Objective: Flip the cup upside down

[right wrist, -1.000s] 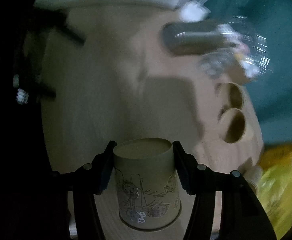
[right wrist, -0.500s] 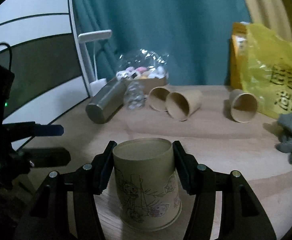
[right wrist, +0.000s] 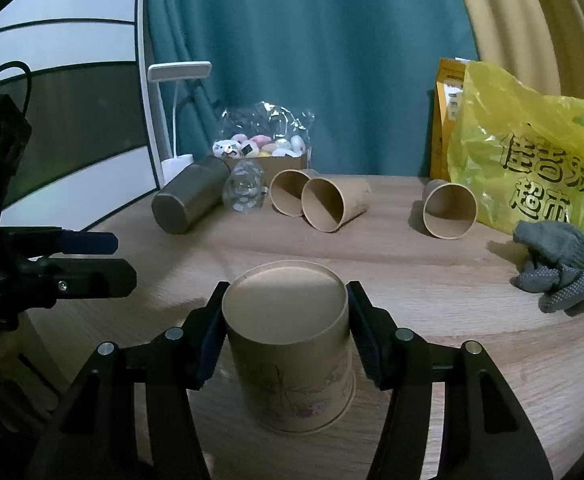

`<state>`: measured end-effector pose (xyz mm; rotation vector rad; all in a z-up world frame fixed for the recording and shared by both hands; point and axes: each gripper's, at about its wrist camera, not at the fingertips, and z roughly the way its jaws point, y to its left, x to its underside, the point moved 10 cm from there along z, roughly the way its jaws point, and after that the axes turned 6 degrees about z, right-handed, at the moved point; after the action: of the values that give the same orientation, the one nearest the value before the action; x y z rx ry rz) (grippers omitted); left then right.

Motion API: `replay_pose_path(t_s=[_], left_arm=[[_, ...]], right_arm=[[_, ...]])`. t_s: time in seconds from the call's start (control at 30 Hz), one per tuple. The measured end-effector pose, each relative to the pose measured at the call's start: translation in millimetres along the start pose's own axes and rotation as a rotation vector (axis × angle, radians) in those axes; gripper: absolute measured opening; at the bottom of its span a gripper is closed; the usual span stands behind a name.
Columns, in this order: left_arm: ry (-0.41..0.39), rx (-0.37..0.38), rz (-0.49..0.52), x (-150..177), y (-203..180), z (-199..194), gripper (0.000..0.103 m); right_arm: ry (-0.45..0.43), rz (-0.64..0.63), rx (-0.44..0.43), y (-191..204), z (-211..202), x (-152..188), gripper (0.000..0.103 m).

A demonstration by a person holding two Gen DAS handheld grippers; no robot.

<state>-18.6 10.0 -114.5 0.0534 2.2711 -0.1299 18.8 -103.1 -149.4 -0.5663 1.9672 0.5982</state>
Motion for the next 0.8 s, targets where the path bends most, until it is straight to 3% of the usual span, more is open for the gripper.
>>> replay_pose_path(t_s=[0.23, 0.33, 0.57, 0.8], left_arm=[[0.000, -0.003, 0.000, 1, 1, -3, 0.095], [-0.008, -0.007, 0.002, -1, 0, -4, 0.095], [-0.074, -0.050, -0.006, -16, -4, -35, 0.095], [-0.133, -0.043, 0.008, -22, -26, -70, 0.095]], right_arm=[[0.017, 0.012, 0.006, -1, -1, 2, 0.062], [0.040, 0.036, -0.004, -1, -2, 2, 0.086], [0.045, 0.055, 0.040, 1, -32, -21, 0.087], [0.062, 0.079, 0.104, 2, -74, -27, 0.087]])
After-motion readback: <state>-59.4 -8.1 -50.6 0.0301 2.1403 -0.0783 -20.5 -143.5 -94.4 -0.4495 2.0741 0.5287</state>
